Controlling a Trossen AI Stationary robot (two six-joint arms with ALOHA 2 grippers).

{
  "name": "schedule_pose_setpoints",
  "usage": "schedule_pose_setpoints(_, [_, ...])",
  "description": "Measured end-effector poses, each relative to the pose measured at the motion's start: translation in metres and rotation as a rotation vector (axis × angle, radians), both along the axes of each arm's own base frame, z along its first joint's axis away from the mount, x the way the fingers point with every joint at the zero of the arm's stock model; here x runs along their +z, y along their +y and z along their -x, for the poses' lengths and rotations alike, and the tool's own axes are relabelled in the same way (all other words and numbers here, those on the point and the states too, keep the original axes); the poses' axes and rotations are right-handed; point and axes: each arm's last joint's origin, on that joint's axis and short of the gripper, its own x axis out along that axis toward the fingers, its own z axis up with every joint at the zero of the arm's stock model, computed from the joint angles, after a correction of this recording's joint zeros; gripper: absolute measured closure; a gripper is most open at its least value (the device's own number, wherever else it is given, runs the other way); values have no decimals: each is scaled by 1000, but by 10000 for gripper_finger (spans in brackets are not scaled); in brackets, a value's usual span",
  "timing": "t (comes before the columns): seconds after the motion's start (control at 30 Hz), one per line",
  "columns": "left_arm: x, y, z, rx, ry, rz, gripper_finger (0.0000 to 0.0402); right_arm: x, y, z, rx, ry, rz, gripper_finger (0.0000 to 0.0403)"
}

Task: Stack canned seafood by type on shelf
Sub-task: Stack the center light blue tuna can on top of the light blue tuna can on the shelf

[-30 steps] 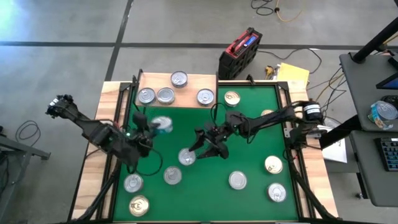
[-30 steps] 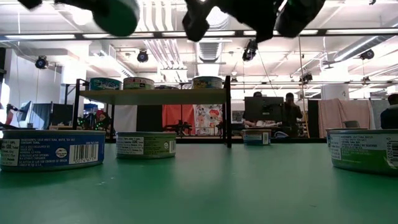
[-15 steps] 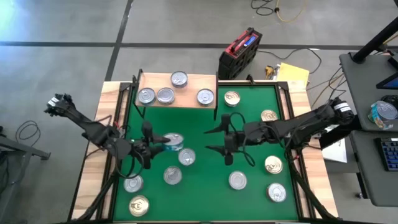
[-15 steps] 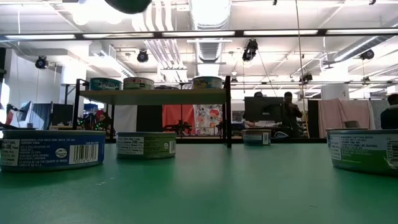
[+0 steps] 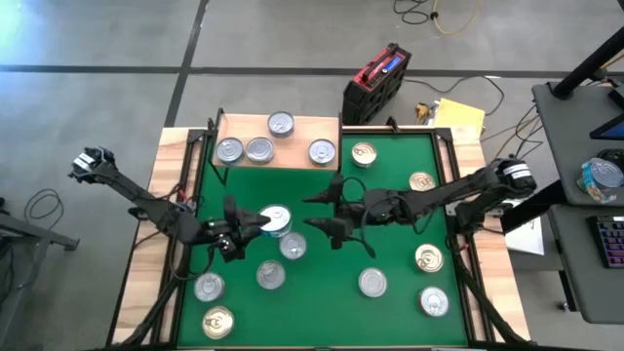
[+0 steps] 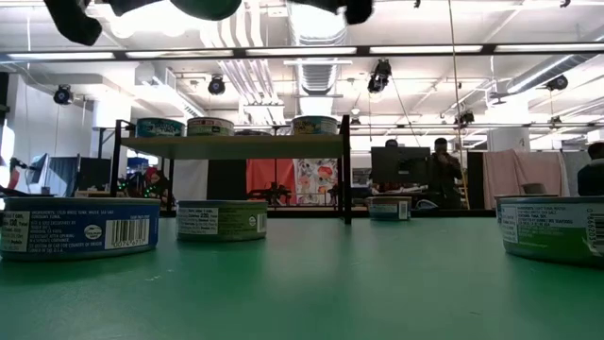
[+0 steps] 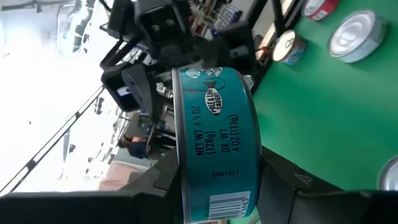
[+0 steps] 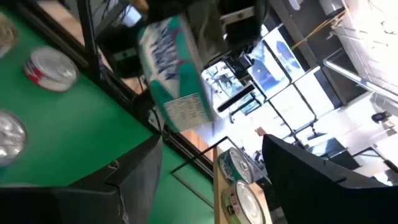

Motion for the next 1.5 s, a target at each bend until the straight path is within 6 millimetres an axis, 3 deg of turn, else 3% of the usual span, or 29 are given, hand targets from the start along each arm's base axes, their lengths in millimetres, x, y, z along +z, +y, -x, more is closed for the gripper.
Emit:
schedule_pose_setpoints(0.27, [3, -1, -1, -2, -22, 83, 283, 5, 5, -31, 12, 116, 72, 136])
schedule_pose_setpoints(0.63, [0, -1, -1, -3, -13, 94, 283, 13, 5, -42, 103, 126, 89, 144])
schedule_pose_setpoints(1.03, [1, -1, -1, -2, -16, 88, 283, 15, 2, -43, 215, 113, 112, 270])
schedule_pose_setpoints(1.3, [2, 0, -1, 29, -27, 112, 280, 16, -6, -43, 212, 111, 96, 271])
schedule_pose_setpoints(1.37, [5, 2, -1, 122, -63, 156, 243, 17, -10, -44, 184, 102, 76, 271])
schedule_pose_setpoints(1.5, [8, 7, 1, 269, -92, 148, 130, 21, -18, -44, 103, 103, 91, 275])
